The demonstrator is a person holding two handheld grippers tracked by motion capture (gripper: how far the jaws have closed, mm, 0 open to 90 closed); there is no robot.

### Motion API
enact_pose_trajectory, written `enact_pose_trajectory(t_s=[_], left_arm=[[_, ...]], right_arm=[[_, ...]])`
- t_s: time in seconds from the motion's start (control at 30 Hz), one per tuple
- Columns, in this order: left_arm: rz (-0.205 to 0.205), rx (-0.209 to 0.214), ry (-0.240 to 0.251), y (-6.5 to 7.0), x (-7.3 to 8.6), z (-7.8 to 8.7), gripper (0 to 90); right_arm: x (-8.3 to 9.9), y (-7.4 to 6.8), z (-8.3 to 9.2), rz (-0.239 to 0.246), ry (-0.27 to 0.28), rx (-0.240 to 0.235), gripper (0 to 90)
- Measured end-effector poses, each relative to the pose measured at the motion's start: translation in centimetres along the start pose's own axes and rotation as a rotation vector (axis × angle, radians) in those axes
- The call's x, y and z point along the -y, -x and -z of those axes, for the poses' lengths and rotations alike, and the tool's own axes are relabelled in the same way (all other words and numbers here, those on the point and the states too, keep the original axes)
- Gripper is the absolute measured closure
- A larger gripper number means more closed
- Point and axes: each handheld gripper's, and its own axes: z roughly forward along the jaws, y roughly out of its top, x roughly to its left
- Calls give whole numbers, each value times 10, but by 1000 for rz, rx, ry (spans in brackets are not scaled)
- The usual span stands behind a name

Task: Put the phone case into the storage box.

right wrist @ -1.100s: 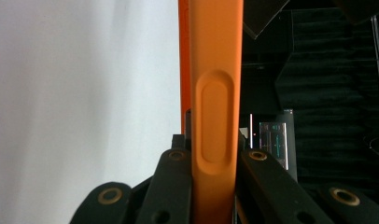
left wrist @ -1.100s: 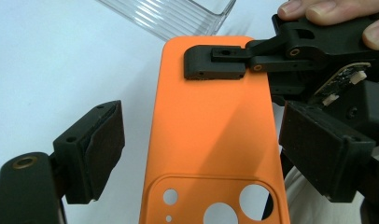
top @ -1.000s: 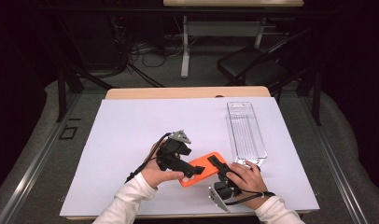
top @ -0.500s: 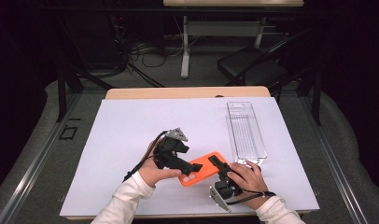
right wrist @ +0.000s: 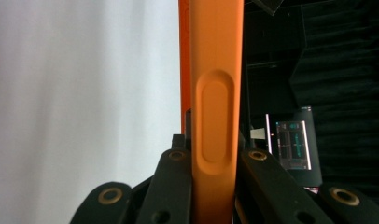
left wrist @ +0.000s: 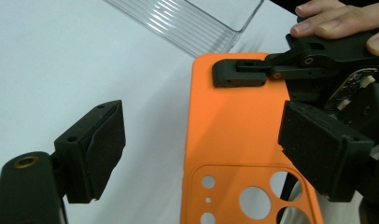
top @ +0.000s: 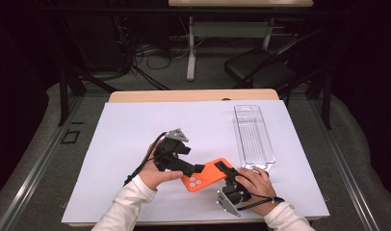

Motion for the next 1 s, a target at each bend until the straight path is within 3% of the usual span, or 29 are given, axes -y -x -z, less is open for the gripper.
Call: enact_pose_trajectory(t_s=[0.37,0.47,0.7,0.83,0.97,1.0], left_arm=[[29,-19,43,-10,1,14,154],[27,-25,34,-11,1,14,154],[32,-37,41,-15,2,14,156],[39,-42,50,-17,3,17,157],[44,-37,60,-19,3,20,157],[46,-38,58,-20,3,21,157]], right_arm=[[4,4,0,-96,23,-50,868],[5,4,1,-123,27,-63,868],[6,6,2,-219,44,-97,868],[9,9,2,-235,52,-110,868],[10,9,2,-282,54,-123,869],[11,11,2,-261,63,-124,869]])
